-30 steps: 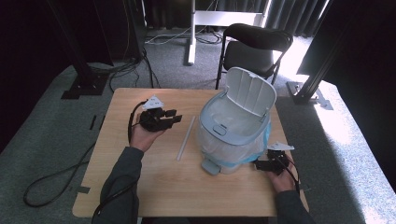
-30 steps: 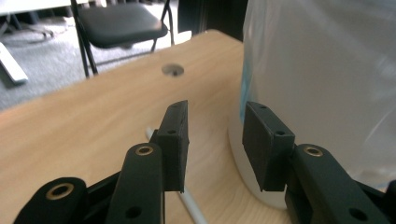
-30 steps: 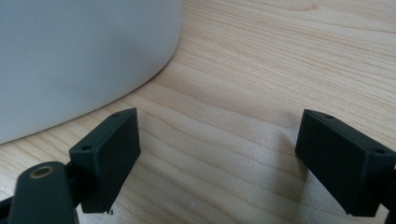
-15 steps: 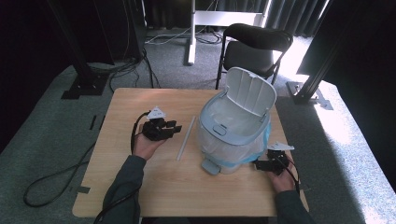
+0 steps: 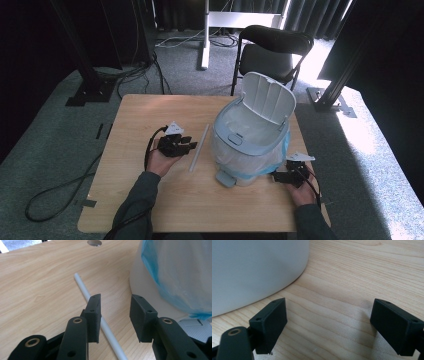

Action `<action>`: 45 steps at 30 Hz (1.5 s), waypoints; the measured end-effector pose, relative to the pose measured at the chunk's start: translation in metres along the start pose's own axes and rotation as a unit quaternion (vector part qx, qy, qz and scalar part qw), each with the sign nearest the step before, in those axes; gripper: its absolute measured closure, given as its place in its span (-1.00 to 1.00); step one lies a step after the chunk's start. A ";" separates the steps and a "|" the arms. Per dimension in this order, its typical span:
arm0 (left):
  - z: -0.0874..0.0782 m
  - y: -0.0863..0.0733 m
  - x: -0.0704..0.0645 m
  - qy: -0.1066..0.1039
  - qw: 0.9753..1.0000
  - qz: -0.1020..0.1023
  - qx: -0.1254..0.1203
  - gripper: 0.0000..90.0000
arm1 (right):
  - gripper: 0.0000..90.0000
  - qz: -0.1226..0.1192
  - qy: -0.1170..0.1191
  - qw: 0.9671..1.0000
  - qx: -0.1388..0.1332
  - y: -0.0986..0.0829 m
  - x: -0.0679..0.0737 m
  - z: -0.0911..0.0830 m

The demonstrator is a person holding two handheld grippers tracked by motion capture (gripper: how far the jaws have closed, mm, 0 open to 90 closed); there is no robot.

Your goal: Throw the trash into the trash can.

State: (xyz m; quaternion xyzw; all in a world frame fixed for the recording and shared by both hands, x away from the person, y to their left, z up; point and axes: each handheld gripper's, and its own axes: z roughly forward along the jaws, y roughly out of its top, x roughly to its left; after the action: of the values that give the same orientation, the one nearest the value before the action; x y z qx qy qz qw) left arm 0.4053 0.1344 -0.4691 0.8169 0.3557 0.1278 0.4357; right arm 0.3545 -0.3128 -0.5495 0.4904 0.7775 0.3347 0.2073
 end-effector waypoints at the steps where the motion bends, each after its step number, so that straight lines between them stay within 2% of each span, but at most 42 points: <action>1: 0.001 -0.002 0.000 -0.002 1.000 -0.001 0.002 0.36 | -0.71 0.000 0.000 1.000 0.000 0.000 0.000 0.000; 6: 0.009 -0.008 0.000 0.003 1.000 -0.005 0.013 0.37 | -0.71 0.000 0.000 1.000 0.000 0.000 0.000 0.000; 19: 0.025 -0.018 -0.004 0.022 0.999 0.005 0.041 0.38 | -0.71 0.000 0.000 1.000 0.000 0.000 0.000 0.000; 24: 0.032 -0.022 -0.006 0.019 0.998 0.005 0.053 0.38 | -0.71 0.000 0.000 1.000 0.000 0.000 0.000 0.000; 32: 0.043 -0.028 -0.011 0.020 0.996 0.014 0.087 0.42 | -0.71 0.001 0.000 1.000 0.000 0.000 0.000 0.000; 45: 0.052 -0.032 -0.013 0.036 0.993 0.025 0.114 0.51 | -0.71 0.000 0.000 1.000 0.000 0.000 0.000 0.000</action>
State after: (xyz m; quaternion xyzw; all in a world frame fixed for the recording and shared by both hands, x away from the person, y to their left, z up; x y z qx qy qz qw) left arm 0.4078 0.1049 -0.5238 0.8646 0.3630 0.1266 0.3235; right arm 0.3544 -0.3127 -0.5495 0.4908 0.7772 0.3348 0.2074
